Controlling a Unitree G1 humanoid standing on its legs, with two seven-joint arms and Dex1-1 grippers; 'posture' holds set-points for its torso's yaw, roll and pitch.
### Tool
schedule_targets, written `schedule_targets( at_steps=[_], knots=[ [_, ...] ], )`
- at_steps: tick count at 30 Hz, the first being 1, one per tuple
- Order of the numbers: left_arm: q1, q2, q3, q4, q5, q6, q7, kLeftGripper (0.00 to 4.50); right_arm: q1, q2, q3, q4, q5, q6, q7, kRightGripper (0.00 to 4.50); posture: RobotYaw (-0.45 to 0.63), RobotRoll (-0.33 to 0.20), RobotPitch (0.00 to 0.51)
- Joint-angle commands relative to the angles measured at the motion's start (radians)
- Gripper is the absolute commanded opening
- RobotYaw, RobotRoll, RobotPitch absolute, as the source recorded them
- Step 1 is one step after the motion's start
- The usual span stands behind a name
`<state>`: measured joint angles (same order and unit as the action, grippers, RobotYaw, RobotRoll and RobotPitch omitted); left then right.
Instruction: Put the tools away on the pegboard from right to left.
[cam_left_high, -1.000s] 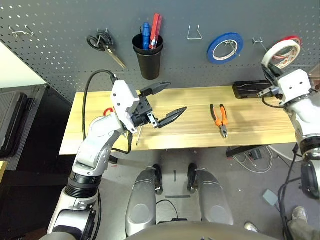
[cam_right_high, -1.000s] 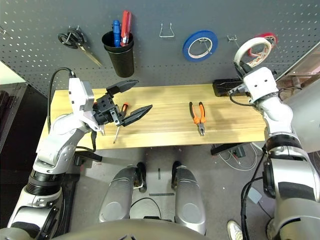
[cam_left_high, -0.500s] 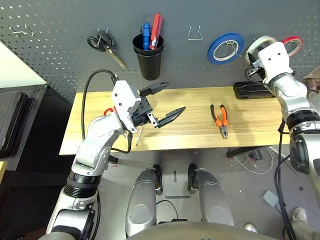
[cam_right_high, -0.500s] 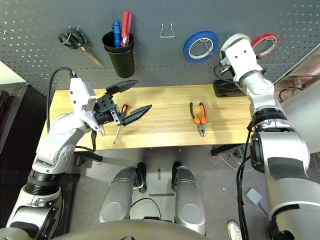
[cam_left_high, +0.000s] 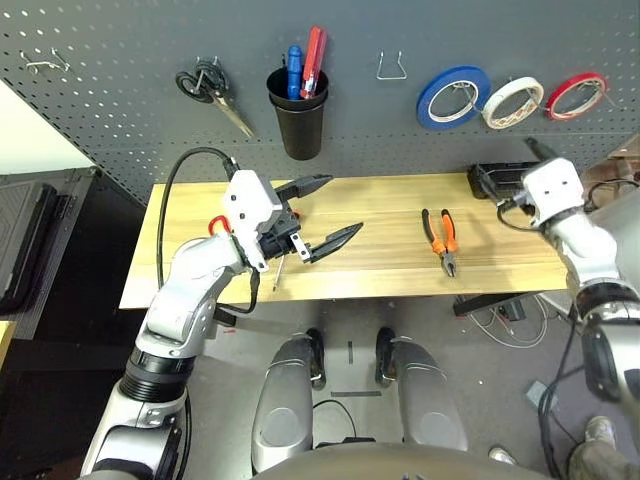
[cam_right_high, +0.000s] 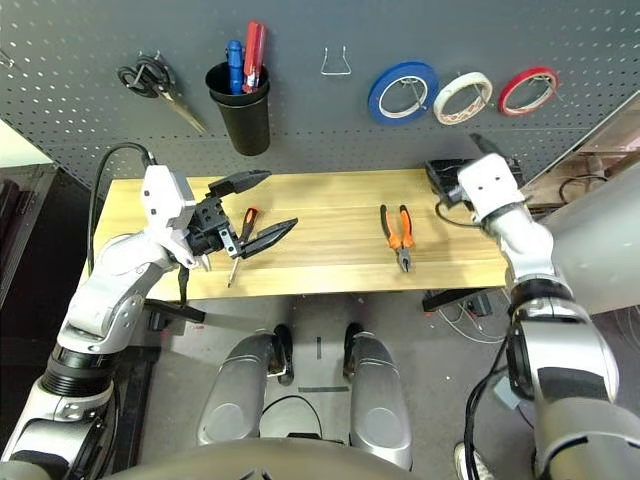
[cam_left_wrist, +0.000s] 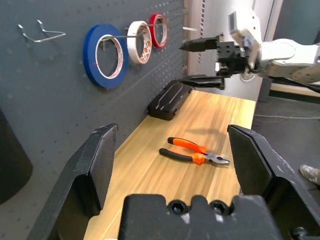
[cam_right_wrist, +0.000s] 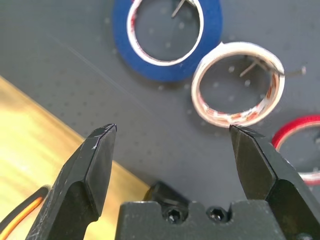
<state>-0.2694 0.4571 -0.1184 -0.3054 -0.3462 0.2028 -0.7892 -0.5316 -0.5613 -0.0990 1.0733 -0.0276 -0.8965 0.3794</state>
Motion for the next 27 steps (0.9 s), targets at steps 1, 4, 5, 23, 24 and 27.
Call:
schedule_targets(
  at_steps=[1, 4, 5, 23, 24, 27],
  knots=[
    [0.010, 0.018, -0.023, 0.012, 0.029, -0.014, -0.022, 4.50, 0.084, 0.013, -0.021, -0.099, 0.024, 0.140, -0.037, 4.47, 0.11, 0.000, 0.213],
    [0.010, 0.038, -0.043, 0.041, 0.066, -0.025, -0.035, 4.50, 0.164, 0.037, -0.035, -0.239, 0.047, 0.329, -0.081, 4.47, 0.11, 0.000, 0.213],
    [0.009, 0.045, -0.051, 0.050, 0.079, -0.029, -0.041, 4.50, 0.183, 0.045, -0.042, -0.282, 0.055, 0.391, -0.095, 4.47, 0.11, 0.000, 0.213],
    [-0.001, 0.141, -0.108, 0.127, 0.220, -0.023, -0.098, 4.50, 0.183, 0.180, -0.053, -0.620, 0.183, 1.301, -0.113, 4.47, 0.10, 0.000, 0.248],
    [0.000, 0.141, -0.108, 0.123, 0.219, -0.020, -0.099, 4.50, 0.168, 0.188, -0.055, -0.617, 0.189, 1.337, -0.115, 4.47, 0.10, 0.000, 0.250],
    [0.005, 0.127, -0.096, 0.098, 0.191, 0.014, -0.091, 4.50, 0.101, 0.221, -0.061, -0.569, 0.211, 1.435, -0.120, 4.47, 0.10, 0.000, 0.263]
  ],
)
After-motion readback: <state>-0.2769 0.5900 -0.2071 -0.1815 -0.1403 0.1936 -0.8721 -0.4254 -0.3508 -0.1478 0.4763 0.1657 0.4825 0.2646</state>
